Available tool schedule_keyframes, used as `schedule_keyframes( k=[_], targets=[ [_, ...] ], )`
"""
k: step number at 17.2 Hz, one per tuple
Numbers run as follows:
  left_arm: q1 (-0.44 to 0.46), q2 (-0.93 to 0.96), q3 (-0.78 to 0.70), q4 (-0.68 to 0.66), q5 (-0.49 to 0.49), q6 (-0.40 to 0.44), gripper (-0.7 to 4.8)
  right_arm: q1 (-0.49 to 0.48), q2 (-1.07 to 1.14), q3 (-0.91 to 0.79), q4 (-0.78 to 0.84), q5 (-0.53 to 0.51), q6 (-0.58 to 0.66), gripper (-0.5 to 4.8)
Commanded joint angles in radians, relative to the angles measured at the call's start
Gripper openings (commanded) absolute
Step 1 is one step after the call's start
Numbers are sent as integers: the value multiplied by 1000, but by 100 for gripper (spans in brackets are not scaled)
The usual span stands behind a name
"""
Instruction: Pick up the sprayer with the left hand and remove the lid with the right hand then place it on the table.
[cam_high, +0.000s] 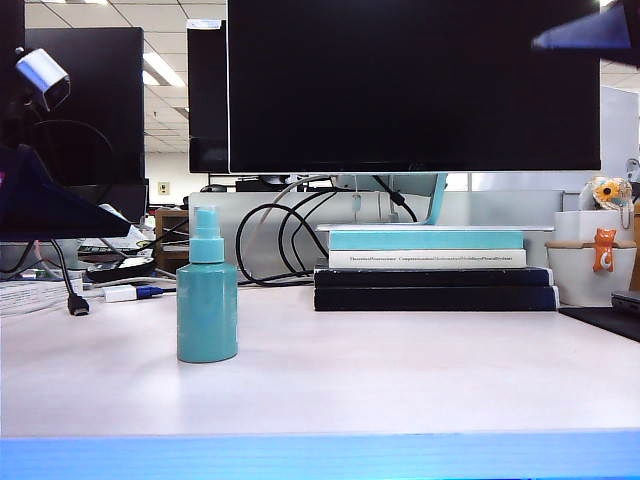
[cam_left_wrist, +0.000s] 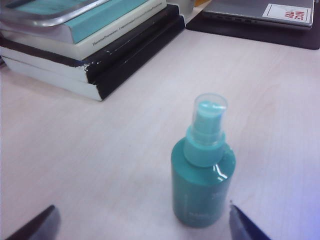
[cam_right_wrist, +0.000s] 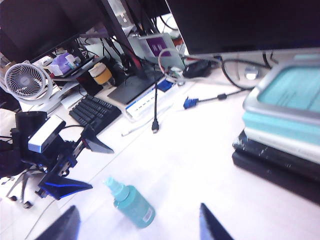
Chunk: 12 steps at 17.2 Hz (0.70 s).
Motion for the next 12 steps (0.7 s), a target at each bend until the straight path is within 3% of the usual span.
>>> schedule_keyframes(
  k=[1, 2, 4, 7, 8, 12],
  targets=[
    [-19, 183, 3, 171, 43, -89, 479, 1, 34, 5, 8, -27, -22, 311],
    [-27, 195, 3, 185, 44, -88, 479, 1, 36, 5, 5, -27, -23, 311],
    [-156, 372, 37, 282, 10, -113, 479, 2, 65, 5, 5, -26, -24, 310],
    [-227, 411, 51, 375, -24, -137, 479, 2, 65, 5, 3, -26, -23, 310],
    [-239, 420, 79, 382, -65, -176, 479, 2, 65, 5, 3, -26, -23, 310],
    [-240, 439, 92, 376, -61, -199, 479, 2, 65, 4, 3, -22, -23, 310]
  ],
)
